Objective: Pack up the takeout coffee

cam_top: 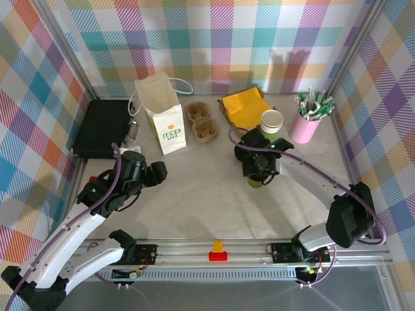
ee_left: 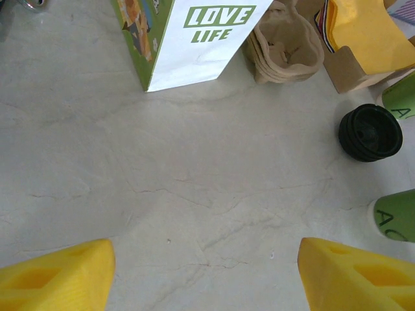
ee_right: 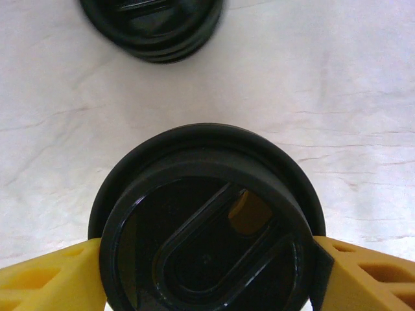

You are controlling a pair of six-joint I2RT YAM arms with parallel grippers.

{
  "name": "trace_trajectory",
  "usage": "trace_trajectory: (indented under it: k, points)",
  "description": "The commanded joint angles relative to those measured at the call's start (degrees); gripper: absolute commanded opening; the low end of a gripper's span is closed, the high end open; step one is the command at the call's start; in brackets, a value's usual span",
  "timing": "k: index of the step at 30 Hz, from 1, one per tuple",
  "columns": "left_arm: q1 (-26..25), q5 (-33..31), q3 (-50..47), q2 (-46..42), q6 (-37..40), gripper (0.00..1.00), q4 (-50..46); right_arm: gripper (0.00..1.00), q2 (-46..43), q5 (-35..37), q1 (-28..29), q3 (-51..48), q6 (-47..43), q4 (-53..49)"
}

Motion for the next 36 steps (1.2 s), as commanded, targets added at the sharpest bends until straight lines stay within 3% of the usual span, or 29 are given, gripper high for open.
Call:
trace_trajectory:
  k: [1,7,16,26,36]
  points:
    - [0.63,-0.37,1.38,-0.45,0.46,0.74,-0.64,0.76,-2.27,-0.64,-6.00,-2.01,-4.32,1.41]
    - [0.64,-0.53,1.71,-0.64,0.37,0.74,-1.15,0.76,-2.42,-3.03,-16.84,-3.60,-7.85,5.13]
    - [0.63,-0.70,2.11,-1.32,0.46,0.74,-2.25,0.75,-0.44,-4.14,-28.74,-3.78,-10.56,11.67]
    - [0.61,-0.73,1.97,-1.35,0.45,0.74,-2.14,0.76,4.75,-3.33,-35.60,-0.41,-11.91,14.16]
    - [0.67,-0.89,1.91,-1.15,0.19,0.74,-1.87,0.76,6.66,-2.52,-38.32,2.04,-11.48,14.66]
